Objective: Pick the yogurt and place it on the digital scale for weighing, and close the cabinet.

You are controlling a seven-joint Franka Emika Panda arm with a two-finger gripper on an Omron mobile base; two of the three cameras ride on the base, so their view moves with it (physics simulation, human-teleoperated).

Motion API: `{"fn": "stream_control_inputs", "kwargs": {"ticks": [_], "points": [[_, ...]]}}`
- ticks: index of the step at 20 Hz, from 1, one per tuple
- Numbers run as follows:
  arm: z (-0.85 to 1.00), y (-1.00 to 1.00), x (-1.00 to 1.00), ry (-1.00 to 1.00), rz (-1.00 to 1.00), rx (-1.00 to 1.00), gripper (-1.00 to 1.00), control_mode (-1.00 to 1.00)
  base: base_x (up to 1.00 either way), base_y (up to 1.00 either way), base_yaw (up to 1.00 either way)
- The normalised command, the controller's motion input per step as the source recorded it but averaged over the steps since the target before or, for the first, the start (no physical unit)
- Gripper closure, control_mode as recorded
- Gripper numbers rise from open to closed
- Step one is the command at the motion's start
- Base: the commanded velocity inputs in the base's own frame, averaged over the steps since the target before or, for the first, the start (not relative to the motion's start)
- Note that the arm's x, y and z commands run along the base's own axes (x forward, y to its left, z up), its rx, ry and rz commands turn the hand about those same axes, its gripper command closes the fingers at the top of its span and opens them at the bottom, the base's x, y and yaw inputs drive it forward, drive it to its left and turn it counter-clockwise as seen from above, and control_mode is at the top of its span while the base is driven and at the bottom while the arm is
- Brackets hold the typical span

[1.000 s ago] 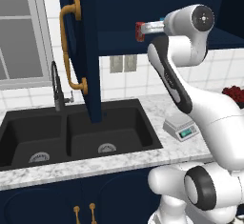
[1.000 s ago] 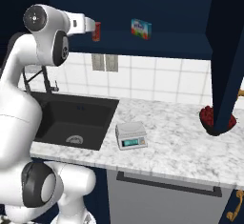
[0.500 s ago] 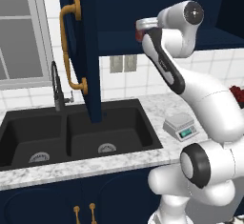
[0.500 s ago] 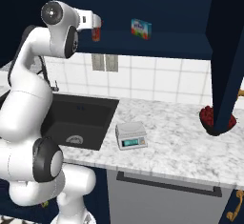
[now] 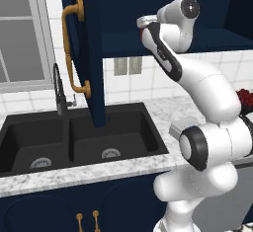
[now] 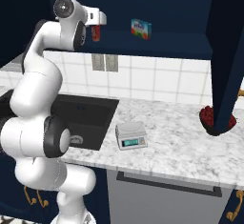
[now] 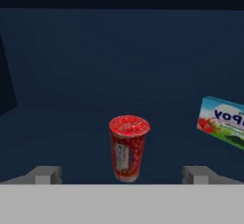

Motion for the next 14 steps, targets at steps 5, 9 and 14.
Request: {"fn": "stream_control_inputs", "kwargs": {"ticks": [5,9,14], "points": [[-0.1,0.0,0.58,0.08,0.0,0.0,-1.0,-1.0,0.0,0.0,0.0],[-0.11,0.0,0.24,0.01,0.0,0.0,-1.0,-1.0,0.0,0.0,0.0],[-0.11,0.0,0.24,0.0,0.0,0.0,-1.0,-1.0,0.0,0.0,0.0]]}}
